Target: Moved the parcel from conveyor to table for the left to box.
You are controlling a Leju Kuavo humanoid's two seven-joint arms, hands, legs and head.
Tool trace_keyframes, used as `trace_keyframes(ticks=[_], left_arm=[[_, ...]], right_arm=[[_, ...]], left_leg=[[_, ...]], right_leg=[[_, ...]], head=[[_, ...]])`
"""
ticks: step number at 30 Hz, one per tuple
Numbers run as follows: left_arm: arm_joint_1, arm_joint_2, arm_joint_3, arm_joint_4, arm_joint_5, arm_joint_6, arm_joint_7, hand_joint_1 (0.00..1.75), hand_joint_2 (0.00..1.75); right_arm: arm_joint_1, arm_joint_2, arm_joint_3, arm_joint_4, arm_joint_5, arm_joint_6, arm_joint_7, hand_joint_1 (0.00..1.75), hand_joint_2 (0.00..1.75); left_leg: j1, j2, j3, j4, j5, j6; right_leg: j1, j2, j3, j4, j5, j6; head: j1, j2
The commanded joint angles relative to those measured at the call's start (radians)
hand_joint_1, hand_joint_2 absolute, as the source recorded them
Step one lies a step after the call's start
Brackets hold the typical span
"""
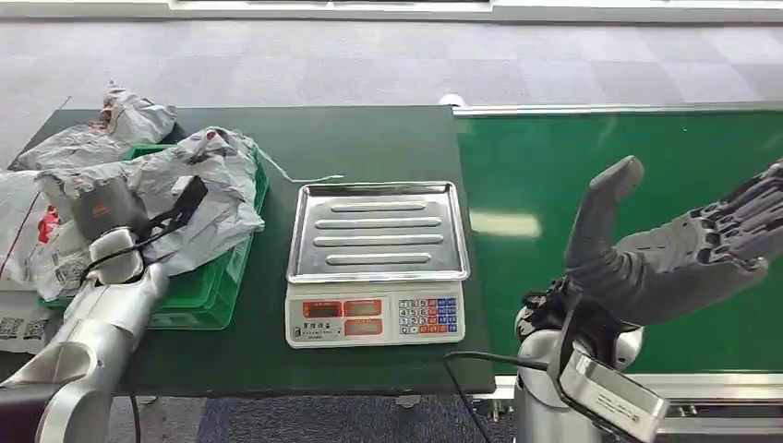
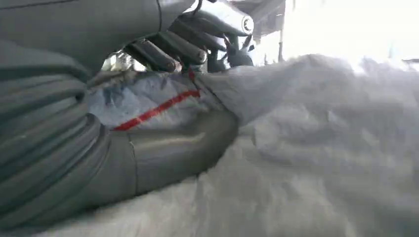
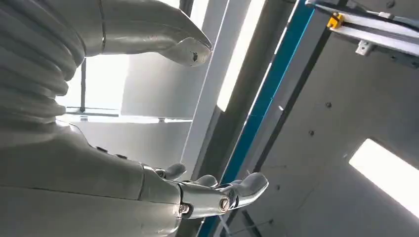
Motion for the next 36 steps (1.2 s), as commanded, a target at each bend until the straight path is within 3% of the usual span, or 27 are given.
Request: trace_keyframes(ticks=[1,3,4,7,8,9,10,12,14,17,19,23,25,26,27,34,36], left_arm=[[0.129,-0.004,0.404,-0.184,0.092,0.053,-0.100,0.00,1.75],[0.129,-0.004,0.404,-0.184,0.092,0.053,-0.100,0.00,1.75],[0.150,-0.045,0.508,-0.270,0.073,0.053,-0.146,0.00,0.00],[0.143,-0.166,0.831,-0.466,0.067,0.053,-0.457,0.00,0.00],[0.096,-0.235,0.998,-0.547,0.131,0.053,-0.723,0.00,0.00],[0.054,-0.277,1.113,-0.586,0.176,0.053,-0.907,0.00,0.00],[0.008,-0.302,1.116,-0.557,0.421,0.053,-1.150,0.00,0.00],[0.149,-0.347,0.681,-0.856,0.878,0.053,-1.150,0.00,0.00],[0.223,-0.366,0.443,-1.018,1.124,0.053,-1.150,0.00,0.00],[0.312,-0.400,0.196,-1.272,1.268,0.053,-1.150,0.00,0.00],[0.362,-0.387,0.095,-1.343,1.325,0.053,-1.150,0.00,0.00],[0.417,-0.376,0.026,-1.428,1.385,0.031,-1.150,0.00,0.00],[0.441,-0.372,-0.008,-1.438,1.454,-0.049,-1.150,0.00,0.00],[0.467,-0.355,-0.025,-1.427,1.499,-0.157,-1.147,0.00,0.00],[0.474,-0.351,-0.039,-1.429,1.502,-0.204,-1.129,0.00,1.75],[0.474,-0.351,-0.039,-1.429,1.502,-0.204,-1.129,0.00,1.75],[0.491,-0.334,-0.069,-1.424,1.513,-0.332,-1.088,0.00,1.75]], right_arm=[[0.037,0.000,0.014,0.020,-0.006,-0.002,0.000,0.00,1.75],[0.037,0.000,0.014,0.020,-0.006,-0.002,0.000,0.00,1.75],[0.039,0.000,0.012,0.022,-0.006,-0.002,0.000,0.00,1.75],[0.038,0.000,0.005,0.026,-0.003,-0.002,0.000,0.00,1.75],[0.037,0.000,0.001,0.026,-0.002,-0.002,0.000,0.00,1.75],[0.036,0.000,0.000,0.030,-0.005,-0.002,0.000,0.00,1.75],[0.032,0.000,-0.005,0.031,-0.008,-0.002,0.000,0.00,1.75],[0.024,0.000,-0.013,0.042,-0.011,-0.002,0.000,0.00,1.75],[0.018,0.000,-0.025,0.059,0.001,-0.002,0.000,0.00,1.75],[0.016,0.000,-0.043,0.075,0.012,-0.002,0.000,0.00,1.75],[0.024,0.000,-0.053,0.066,0.015,-0.002,0.000,0.00,1.75],[0.043,0.000,-0.066,0.039,0.021,-0.002,0.000,0.00,1.75],[0.048,0.000,-0.070,0.028,0.023,-0.002,0.001,0.00,1.75],[0.058,0.000,-0.069,0.020,0.011,-0.002,0.000,0.00,1.75],[0.063,0.000,-0.058,0.025,-0.003,-0.002,0.000,0.00,1.75],[0.063,0.000,-0.058,0.025,-0.003,-0.002,0.000,0.00,1.75],[0.073,0.000,-0.021,0.044,-0.030,-0.002,0.000,0.00,1.75]], left_leg=[[0.000,0.002,0.003,-0.002,-0.001,0.000],[0.001,0.001,0.002,-0.002,-0.001,0.000],[0.001,0.000,0.004,-0.003,0.000,0.000],[0.001,0.001,0.001,-0.001,0.000,0.001],[0.002,-0.001,0.001,-0.002,0.000,0.001],[0.002,-0.002,-0.002,0.001,0.000,0.000],[0.003,-0.003,-0.003,0.001,0.000,0.001],[0.003,-0.005,-0.004,0.002,0.000,0.000],[0.002,-0.004,-0.003,0.000,0.000,0.001],[0.002,-0.005,0.001,-0.001,-0.001,0.002],[0.003,-0.001,-0.002,0.003,-0.003,0.000],[0.000,-0.004,-0.002,0.000,-0.001,0.001],[0.000,-0.003,0.000,0.000,-0.002,0.001],[0.000,-0.001,0.000,-0.001,-0.002,0.001],[0.000,0.000,0.001,-0.002,-0.002,0.001],[0.000,0.000,0.002,-0.002,-0.002,0.001],[0.000,-0.001,0.002,-0.002,-0.002,0.000]], right_leg=[[0.001,0.001,0.002,-0.002,0.000,-0.001],[0.001,0.001,0.001,-0.002,-0.001,-0.001],[0.002,0.000,0.003,-0.003,-0.001,-0.001],[0.002,0.000,0.001,-0.002,-0.001,-0.001],[0.002,-0.001,0.002,-0.003,-0.001,0.000],[0.003,-0.002,-0.001,-0.001,-0.001,-0.001],[0.003,-0.004,-0.001,-0.001,-0.001,0.000],[0.003,-0.005,-0.002,-0.001,-0.001,0.000],[0.002,-0.005,-0.001,-0.003,0.000,0.000],[0.001,-0.007,0.003,-0.004,-0.001,0.000],[0.003,-0.003,-0.001,-0.002,-0.001,0.000],[0.001,-0.005,0.001,-0.003,0.000,0.002],[0.000,-0.005,0.003,-0.004,-0.001,0.002],[0.000,-0.003,0.003,-0.004,0.000,0.002],[0.000,-0.002,0.002,-0.005,0.000,0.001],[0.001,-0.001,0.002,-0.004,0.000,0.001],[0.001,-0.002,0.002,-0.004,0.000,0.001]], head=[[0.000,0.000],[0.000,0.000],[0.000,0.000],[0.000,0.000],[0.000,0.000],[0.000,0.000],[0.000,0.000],[0.000,0.000],[0.000,0.000],[-0.001,0.000],[-0.001,0.000],[0.000,0.000],[0.000,0.000],[0.000,0.000],[0.000,0.000],[0.000,0.000],[0.000,0.000]])
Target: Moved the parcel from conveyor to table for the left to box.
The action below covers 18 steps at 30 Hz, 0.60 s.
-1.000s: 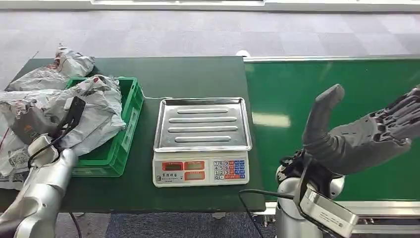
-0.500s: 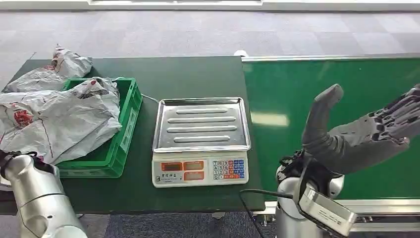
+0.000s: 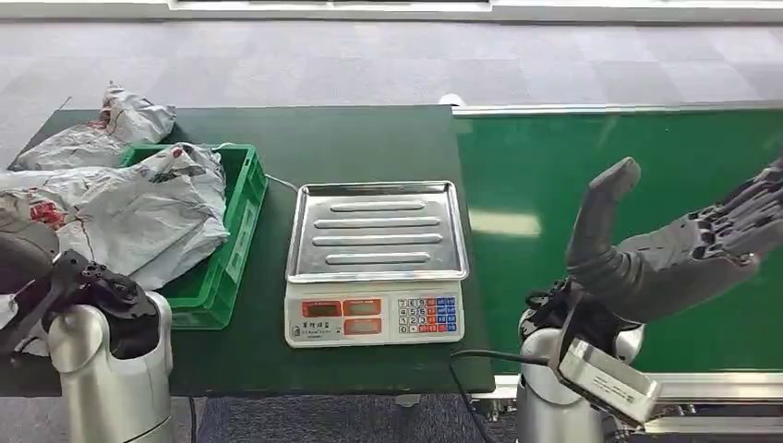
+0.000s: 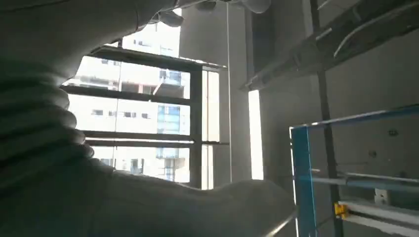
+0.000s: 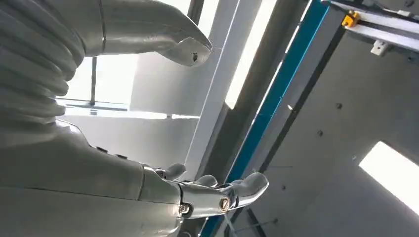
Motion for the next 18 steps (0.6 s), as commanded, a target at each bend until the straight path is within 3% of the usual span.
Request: trace_keyframes(ticks=[1,3,5,6,7,8,9,10,18], left_arm=[[0.047,0.048,-0.107,-0.020,0.013,-0.193,0.079,0.00,1.75],[0.070,0.063,-0.130,-0.013,-0.011,-0.277,0.096,0.00,1.75],[0.117,0.098,-0.177,0.004,-0.055,-0.488,0.112,0.00,1.75],[0.150,0.097,-0.191,0.041,-0.095,-0.653,0.089,0.00,1.75],[0.163,0.082,-0.190,0.062,-0.116,-0.661,0.059,0.00,1.75],[0.184,0.066,-0.206,0.095,-0.127,-0.753,0.048,0.00,1.75],[0.199,0.038,-0.201,0.113,-0.154,-0.736,0.034,0.00,1.75],[0.210,0.019,-0.201,0.124,-0.177,-0.688,0.022,0.00,1.75],[0.271,-0.035,-0.199,0.091,-0.109,-0.566,0.014,0.00,1.75]], right_arm=[[0.063,0.001,0.035,0.051,-0.016,-0.002,0.000,0.00,1.75],[0.066,0.001,0.039,0.086,0.076,-0.002,0.019,0.00,1.75],[0.050,0.001,0.108,0.194,0.168,-0.002,0.101,0.00,1.75],[0.040,-0.021,0.151,0.243,0.183,-0.002,0.152,0.00,1.75],[0.041,-0.016,0.146,0.250,0.181,-0.002,0.144,0.00,1.75],[0.030,-0.067,0.209,0.287,0.104,0.029,0.219,0.00,1.75],[0.031,-0.089,0.231,0.301,0.057,0.040,0.266,0.00,0.00],[0.037,-0.102,0.242,0.312,0.040,0.036,0.275,0.00,1.75],[0.063,-0.117,0.209,0.289,0.097,0.011,0.281,0.00,1.75]], left_leg=[[0.001,-0.001,0.003,-0.002,0.000,0.000],[0.000,-0.001,0.006,-0.005,0.000,0.001],[0.000,0.000,0.006,-0.005,0.000,0.000],[0.000,0.004,0.006,-0.004,-0.001,0.000],[0.000,0.004,0.008,-0.006,-0.001,0.000],[0.000,0.004,0.008,-0.006,0.000,0.000],[0.000,0.003,0.008,-0.007,0.000,0.000],[-0.001,0.002,0.008,-0.006,0.000,0.001],[0.000,-0.001,0.004,-0.004,-0.001,0.001]], right_leg=[[0.001,-0.002,0.003,-0.002,-0.001,0.000],[0.000,-0.002,0.006,-0.005,-0.001,-0.001],[0.001,-0.001,0.007,-0.005,0.000,0.000],[0.000,0.003,0.006,-0.004,0.000,0.000],[0.000,0.003,0.007,-0.005,0.000,-0.001],[0.000,0.003,0.008,-0.006,0.001,0.000],[0.000,0.002,0.008,-0.006,0.001,-0.001],[0.000,0.000,0.008,-0.005,0.000,0.000],[0.000,-0.002,0.006,-0.004,-0.002,0.000]], head=[[0.000,0.000],[0.000,0.000],[0.000,0.000],[0.000,0.000],[0.000,0.000],[0.000,0.000],[0.000,0.000],[0.000,0.000],[0.000,0.000]])
